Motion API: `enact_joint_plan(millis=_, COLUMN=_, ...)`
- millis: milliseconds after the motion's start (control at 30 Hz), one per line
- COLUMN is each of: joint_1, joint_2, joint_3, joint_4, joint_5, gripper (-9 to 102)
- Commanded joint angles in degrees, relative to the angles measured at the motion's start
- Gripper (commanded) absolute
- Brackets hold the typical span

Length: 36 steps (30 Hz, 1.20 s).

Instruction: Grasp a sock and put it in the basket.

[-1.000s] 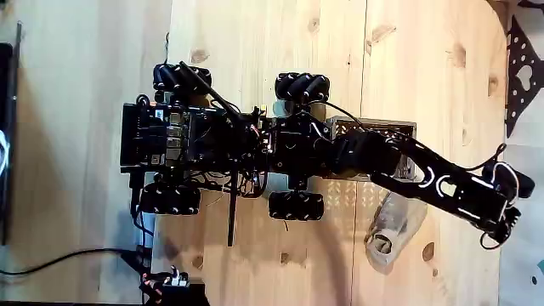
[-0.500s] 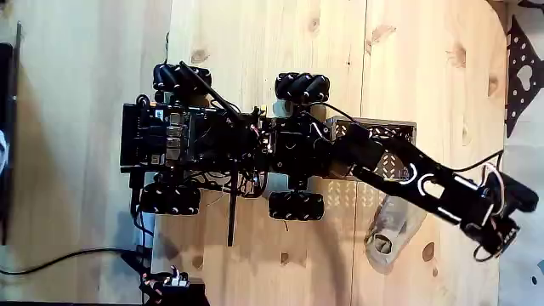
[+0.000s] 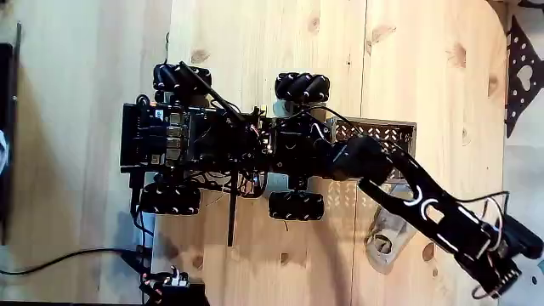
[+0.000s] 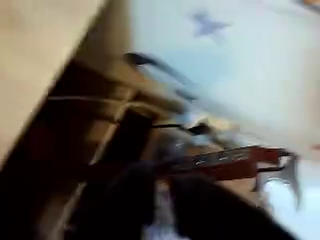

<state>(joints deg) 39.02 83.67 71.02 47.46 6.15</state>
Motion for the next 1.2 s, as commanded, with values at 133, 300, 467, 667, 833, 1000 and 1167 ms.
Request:
enact_joint_plan(millis=133, joint_1=-0.7, joint_2=-18.3, joint_3=-33.9, joint_4=14.0, joint_5=-2.9, gripper=0)
enact_joint_plan(millis=300, joint_1=-1.4, joint_2=-19.3, joint_3=-40.3, joint_4=17.3, joint_5=-2.9, gripper=1)
enact_joint_plan(millis=467, joint_1=-1.0, joint_2=-18.3, joint_3=-40.3, joint_4=20.1, joint_5=-4.6, gripper=8)
enact_joint_plan(millis=667, joint_1=-1.0, joint_2=-20.0, joint_3=-40.3, joint_4=31.2, joint_5=-9.5, gripper=18)
enact_joint_plan(millis=833, joint_1=-0.4, joint_2=-25.7, joint_3=-39.9, joint_4=40.6, joint_5=-16.8, gripper=33)
enact_joint_plan(millis=1000, joint_1=0.1, joint_2=-31.4, joint_3=-39.6, joint_4=42.3, joint_5=-22.2, gripper=33)
enact_joint_plan(millis=1167, joint_1=1.8, joint_2=-37.0, joint_3=-39.5, joint_4=42.4, joint_5=-25.7, gripper=36)
